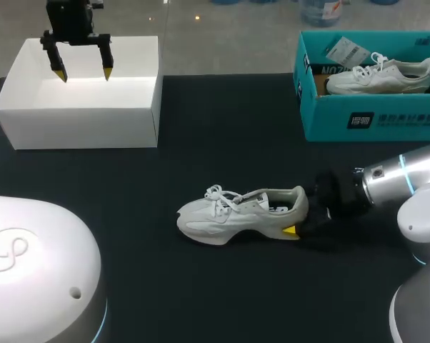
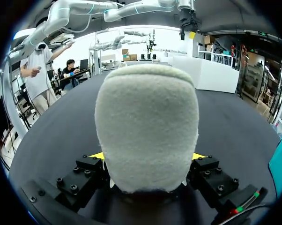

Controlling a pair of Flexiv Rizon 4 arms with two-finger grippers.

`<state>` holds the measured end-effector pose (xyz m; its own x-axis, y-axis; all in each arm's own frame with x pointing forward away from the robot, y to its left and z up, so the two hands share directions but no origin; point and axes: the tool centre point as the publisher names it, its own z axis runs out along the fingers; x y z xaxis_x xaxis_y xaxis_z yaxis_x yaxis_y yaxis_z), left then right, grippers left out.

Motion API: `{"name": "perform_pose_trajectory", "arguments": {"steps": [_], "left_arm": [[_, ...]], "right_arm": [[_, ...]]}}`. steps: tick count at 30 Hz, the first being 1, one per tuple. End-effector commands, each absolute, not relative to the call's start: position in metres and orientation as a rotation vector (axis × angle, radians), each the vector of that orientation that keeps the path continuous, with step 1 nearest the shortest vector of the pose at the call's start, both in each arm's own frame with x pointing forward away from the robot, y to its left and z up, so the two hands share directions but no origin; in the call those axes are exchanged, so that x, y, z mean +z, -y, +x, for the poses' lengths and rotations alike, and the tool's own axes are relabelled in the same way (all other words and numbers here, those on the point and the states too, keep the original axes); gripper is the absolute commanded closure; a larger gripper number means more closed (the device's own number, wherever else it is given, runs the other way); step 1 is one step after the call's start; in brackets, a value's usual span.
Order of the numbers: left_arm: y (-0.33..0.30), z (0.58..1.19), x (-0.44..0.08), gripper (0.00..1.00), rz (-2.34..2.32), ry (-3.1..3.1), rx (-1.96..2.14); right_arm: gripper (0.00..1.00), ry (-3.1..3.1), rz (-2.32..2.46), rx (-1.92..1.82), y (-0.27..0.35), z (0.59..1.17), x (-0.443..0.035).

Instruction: Take the shoe out of the shoebox, open the shoe tongue, remove and reinsert the insole, then place the shoe into the shoebox

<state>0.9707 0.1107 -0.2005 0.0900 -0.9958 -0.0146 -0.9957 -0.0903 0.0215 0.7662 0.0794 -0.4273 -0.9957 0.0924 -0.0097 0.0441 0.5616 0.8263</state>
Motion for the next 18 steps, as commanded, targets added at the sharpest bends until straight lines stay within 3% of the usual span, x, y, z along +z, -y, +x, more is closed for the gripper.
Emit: {"name": "perform_pose_trajectory", "arguments": {"steps": [1,18], "left_arm": [[-0.089,0.933,-0.196,0.00,2.377,2.142,0.010],[0.002,0.843,-0.221,0.00,2.405,2.182,-0.026]], "right_arm": [[1.00,-2.730,0.120,1.437,-0.082,0.766,-0.429],[1.00,-2.730,0.120,1.437,-0.082,0.766,-0.429]]}}
